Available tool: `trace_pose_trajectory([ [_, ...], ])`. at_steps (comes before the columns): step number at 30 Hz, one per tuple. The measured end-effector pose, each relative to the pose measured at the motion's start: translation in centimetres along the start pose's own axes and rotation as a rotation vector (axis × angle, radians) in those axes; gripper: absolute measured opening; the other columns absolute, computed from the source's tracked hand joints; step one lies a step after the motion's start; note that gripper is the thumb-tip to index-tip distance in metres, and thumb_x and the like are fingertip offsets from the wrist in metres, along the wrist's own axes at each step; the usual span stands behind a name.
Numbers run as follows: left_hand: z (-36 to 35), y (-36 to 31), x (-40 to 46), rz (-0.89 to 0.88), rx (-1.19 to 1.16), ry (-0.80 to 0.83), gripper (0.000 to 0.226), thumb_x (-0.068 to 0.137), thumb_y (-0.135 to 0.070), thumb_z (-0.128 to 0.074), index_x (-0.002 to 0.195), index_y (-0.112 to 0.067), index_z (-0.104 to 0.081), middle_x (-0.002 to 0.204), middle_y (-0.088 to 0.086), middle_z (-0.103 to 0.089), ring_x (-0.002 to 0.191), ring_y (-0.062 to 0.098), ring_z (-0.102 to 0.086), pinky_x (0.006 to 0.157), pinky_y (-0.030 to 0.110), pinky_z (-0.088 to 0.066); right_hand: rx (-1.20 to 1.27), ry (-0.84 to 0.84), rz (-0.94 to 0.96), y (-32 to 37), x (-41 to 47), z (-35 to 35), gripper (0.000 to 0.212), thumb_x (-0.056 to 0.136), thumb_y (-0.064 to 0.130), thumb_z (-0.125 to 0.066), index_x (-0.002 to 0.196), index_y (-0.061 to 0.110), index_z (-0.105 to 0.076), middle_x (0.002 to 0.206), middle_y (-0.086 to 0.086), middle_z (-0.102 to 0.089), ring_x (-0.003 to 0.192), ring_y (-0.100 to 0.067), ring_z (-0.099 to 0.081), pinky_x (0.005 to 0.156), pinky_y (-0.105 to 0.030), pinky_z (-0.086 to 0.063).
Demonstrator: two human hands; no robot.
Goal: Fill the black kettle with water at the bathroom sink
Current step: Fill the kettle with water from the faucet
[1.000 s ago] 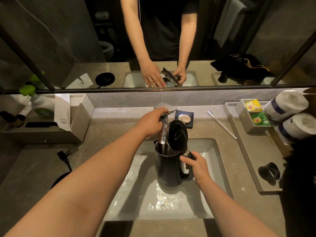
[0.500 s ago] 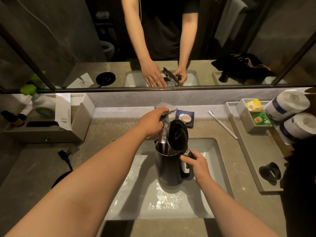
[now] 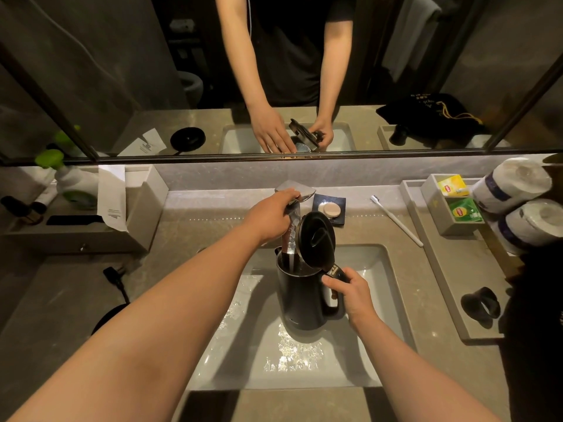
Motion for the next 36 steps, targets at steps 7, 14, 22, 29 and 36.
trace_pose_trajectory([
  [7, -0.1, -0.15, -0.27, 0.002, 0.012, 0.014, 0.051, 0.083, -0.008, -0.056, 0.125, -0.034, -0.045, 0.127, 0.001, -0.059, 0.105, 0.023, -0.059, 0.081, 0.036, -0.05, -0.011, -0.01, -0.002, -0.14, 0.09, 0.12, 0.022, 0.07, 0.022, -0.082, 0.078, 0.01, -0.065, 0.068, 0.001, -0.065, 0.072, -0.025, -0.057, 0.066, -0.04, -0.048],
  [14, 0.04, -0.38, -0.35, 0.0, 0.021, 0.018, 0.048, 0.084, -0.009, -0.056, 0.125, -0.032, -0.046, 0.125, 0.002, -0.059, 0.102, 0.023, -0.058, 0.079, 0.036, -0.049, -0.002, -0.014, 0.001, -0.12, 0.03, 0.24, 0.03, 0.07, 0.021, -0.082, 0.086, 0.002, -0.065, 0.072, -0.003, -0.064, 0.072, -0.026, -0.057, 0.065, -0.04, -0.048],
  [22, -0.35, -0.63, -0.16, -0.025, 0.065, 0.019, 0.055, 0.089, -0.009, -0.049, 0.14, -0.025, -0.042, 0.149, 0.001, -0.042, 0.128, 0.024, -0.046, 0.1, 0.038, -0.042, -0.011, -0.016, 0.01, -0.14, 0.01, 0.17, 0.028, 0.065, 0.027, -0.082, 0.08, 0.01, -0.066, 0.07, 0.0, -0.065, 0.073, -0.025, -0.059, 0.065, -0.038, -0.049],
  [29, -0.38, -0.35, -0.36, -0.005, 0.078, 0.022, 0.06, 0.088, -0.009, -0.048, 0.145, -0.026, -0.038, 0.156, -0.001, -0.033, 0.136, 0.023, -0.039, 0.106, 0.038, -0.035, -0.008, -0.012, 0.017, 0.06, -0.17, 0.14, 0.025, 0.068, 0.025, -0.082, 0.08, 0.01, -0.066, 0.072, -0.002, -0.065, 0.073, -0.025, -0.059, 0.065, -0.038, -0.048],
  [36, -0.41, -0.6, -0.47, 0.013, 0.079, 0.04, 0.063, 0.087, -0.009, -0.049, 0.146, -0.025, -0.036, 0.157, -0.001, -0.03, 0.138, 0.022, -0.036, 0.107, 0.036, -0.034, -0.004, -0.009, 0.015, 0.32, -0.26, 0.05, 0.021, 0.072, 0.019, -0.081, 0.078, 0.01, -0.063, 0.073, -0.004, -0.064, 0.073, -0.026, -0.057, 0.065, -0.039, -0.047],
])
Point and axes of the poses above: each hand's wrist, its own x-axis towards the middle knuckle, its own z-axis out of the back of the hand, y = z × x, the point moved 8 cm from there along x, towards the middle knuckle
